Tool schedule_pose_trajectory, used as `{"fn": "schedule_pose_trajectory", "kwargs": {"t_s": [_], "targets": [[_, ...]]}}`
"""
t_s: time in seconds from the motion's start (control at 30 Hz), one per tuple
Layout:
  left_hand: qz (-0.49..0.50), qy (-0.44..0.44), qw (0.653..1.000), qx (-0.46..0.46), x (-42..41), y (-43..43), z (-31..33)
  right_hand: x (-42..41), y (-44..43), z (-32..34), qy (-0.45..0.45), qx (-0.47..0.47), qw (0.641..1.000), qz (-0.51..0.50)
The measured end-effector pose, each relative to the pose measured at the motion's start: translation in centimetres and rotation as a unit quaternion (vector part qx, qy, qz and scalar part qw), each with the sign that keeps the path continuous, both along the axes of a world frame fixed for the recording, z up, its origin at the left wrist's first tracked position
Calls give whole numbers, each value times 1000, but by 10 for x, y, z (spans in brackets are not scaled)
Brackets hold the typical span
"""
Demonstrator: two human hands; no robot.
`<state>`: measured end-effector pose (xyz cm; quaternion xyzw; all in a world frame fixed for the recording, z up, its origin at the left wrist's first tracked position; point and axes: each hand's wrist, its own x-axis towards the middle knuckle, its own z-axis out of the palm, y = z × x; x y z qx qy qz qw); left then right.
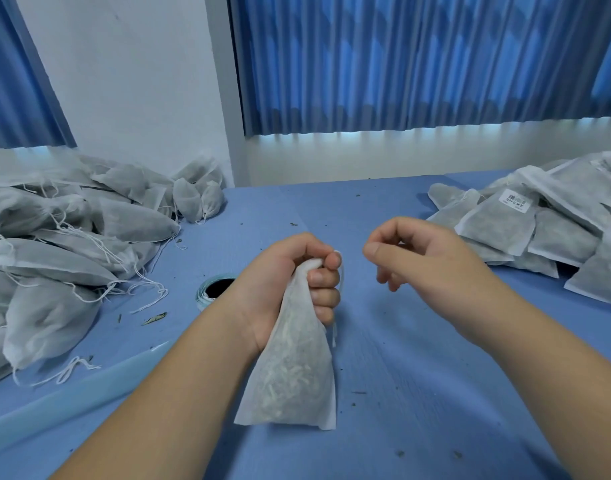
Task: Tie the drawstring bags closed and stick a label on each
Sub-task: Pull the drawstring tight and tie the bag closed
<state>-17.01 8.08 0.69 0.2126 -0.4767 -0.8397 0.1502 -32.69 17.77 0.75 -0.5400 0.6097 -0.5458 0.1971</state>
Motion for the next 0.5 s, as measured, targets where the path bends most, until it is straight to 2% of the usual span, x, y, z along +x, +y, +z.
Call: {"fn": "schedule_pose_trajectory", "kwargs": {"t_s": [0.13, 0.5], "targets": [[-8, -4, 1000, -14, 0, 0, -1, 6, 3, 2, -15, 20, 998, 51], [-29, -33, 995, -87, 0, 2, 0, 8, -1, -4, -7, 43, 998, 55]]}}
